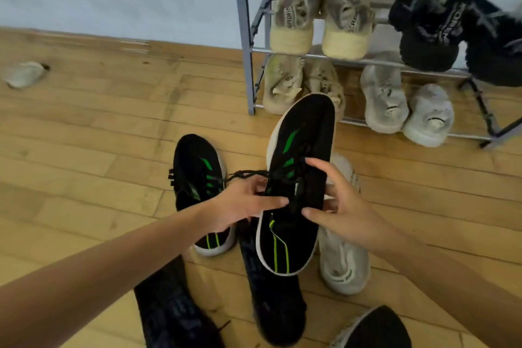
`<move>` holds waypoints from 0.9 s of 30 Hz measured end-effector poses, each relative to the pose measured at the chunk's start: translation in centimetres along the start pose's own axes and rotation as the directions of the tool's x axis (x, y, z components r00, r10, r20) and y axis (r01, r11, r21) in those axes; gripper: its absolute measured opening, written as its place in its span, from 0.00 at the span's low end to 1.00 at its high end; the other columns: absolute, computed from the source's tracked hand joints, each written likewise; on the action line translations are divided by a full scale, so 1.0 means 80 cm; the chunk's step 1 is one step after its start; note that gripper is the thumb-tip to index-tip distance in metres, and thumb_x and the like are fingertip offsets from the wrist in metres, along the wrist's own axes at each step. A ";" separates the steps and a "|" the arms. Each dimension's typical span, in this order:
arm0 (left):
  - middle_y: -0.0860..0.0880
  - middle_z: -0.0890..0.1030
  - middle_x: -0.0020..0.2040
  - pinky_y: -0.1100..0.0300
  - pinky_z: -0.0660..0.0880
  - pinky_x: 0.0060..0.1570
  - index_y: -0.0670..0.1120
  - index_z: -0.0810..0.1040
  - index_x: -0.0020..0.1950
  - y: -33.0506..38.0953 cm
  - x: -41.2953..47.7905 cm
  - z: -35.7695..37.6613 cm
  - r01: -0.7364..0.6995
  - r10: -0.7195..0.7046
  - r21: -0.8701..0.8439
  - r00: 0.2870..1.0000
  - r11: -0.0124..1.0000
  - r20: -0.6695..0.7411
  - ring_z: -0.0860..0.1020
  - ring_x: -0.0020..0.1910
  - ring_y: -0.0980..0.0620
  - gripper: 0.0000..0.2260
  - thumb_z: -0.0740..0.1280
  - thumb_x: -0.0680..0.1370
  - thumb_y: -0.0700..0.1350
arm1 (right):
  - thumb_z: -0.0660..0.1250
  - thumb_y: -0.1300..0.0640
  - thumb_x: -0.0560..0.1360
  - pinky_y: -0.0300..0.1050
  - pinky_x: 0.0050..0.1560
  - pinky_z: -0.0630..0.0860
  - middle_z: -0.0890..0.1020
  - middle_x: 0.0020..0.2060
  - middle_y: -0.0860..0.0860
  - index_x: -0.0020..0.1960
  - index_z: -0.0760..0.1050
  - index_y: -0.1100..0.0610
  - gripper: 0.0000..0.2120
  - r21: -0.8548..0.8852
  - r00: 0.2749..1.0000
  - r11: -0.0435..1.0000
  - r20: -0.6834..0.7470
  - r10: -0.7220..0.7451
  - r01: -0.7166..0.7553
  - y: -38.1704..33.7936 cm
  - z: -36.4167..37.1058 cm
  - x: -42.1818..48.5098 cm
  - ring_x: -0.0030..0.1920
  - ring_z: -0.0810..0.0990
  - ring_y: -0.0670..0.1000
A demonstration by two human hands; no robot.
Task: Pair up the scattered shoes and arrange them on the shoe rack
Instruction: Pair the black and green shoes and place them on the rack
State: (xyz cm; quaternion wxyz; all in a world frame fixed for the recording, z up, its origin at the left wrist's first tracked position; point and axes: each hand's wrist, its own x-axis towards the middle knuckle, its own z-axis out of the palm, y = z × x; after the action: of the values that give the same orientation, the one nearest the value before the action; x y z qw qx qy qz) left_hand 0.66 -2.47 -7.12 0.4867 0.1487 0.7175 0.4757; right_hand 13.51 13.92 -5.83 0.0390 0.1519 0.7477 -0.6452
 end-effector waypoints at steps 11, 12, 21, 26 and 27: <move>0.45 0.85 0.52 0.47 0.79 0.51 0.47 0.68 0.68 -0.088 -0.086 -0.218 -0.028 -0.054 -0.194 0.913 0.981 -0.404 0.84 0.51 0.47 0.49 0.83 0.51 0.54 | 0.67 0.60 0.74 0.42 0.61 0.66 0.66 0.70 0.49 0.75 0.52 0.44 0.37 -0.055 0.980 0.987 0.121 0.157 -0.152 -0.048 0.154 0.166 0.71 0.64 0.51; 0.43 0.84 0.55 0.47 0.79 0.51 0.46 0.66 0.70 -0.101 -0.090 -0.232 -0.004 -0.091 -0.230 0.911 0.973 -0.402 0.83 0.53 0.44 0.51 0.83 0.51 0.54 | 0.67 0.57 0.73 0.45 0.65 0.66 0.65 0.71 0.50 0.76 0.50 0.43 0.38 -0.161 0.974 0.968 0.088 0.211 -0.195 -0.035 0.160 0.172 0.72 0.64 0.54; 0.42 0.81 0.59 0.57 0.83 0.42 0.47 0.62 0.74 -0.143 -0.073 -0.248 0.143 -0.279 -0.409 0.914 0.901 -0.294 0.82 0.52 0.46 0.31 0.69 0.74 0.36 | 0.65 0.65 0.70 0.54 0.64 0.70 0.62 0.67 0.57 0.75 0.50 0.41 0.41 -0.441 0.961 0.862 0.001 0.278 -0.249 0.010 0.218 0.145 0.66 0.65 0.60; 0.42 0.82 0.57 0.50 0.80 0.47 0.47 0.63 0.73 -0.145 -0.081 -0.242 0.118 -0.267 -0.416 0.909 0.902 -0.321 0.82 0.52 0.44 0.30 0.69 0.74 0.36 | 0.62 0.73 0.70 0.49 0.63 0.72 0.65 0.69 0.55 0.71 0.63 0.45 0.37 -0.107 0.944 0.939 -0.003 0.329 -0.327 -0.010 0.196 0.138 0.68 0.67 0.57; 0.41 0.82 0.57 0.49 0.79 0.49 0.47 0.63 0.73 -0.144 -0.085 -0.240 0.100 -0.257 -0.426 0.909 0.899 -0.328 0.82 0.53 0.42 0.30 0.70 0.73 0.35 | 0.61 0.74 0.70 0.50 0.65 0.72 0.67 0.68 0.54 0.71 0.64 0.45 0.37 -0.028 0.945 0.944 -0.037 0.326 -0.327 -0.012 0.187 0.135 0.68 0.68 0.56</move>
State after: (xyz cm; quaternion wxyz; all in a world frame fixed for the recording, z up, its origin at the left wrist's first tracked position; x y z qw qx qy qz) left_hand -9.35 -23.19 -11.47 0.4022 -0.1156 0.6954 0.5842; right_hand 0.95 1.13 -10.09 0.1361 0.2832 0.7235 -0.6147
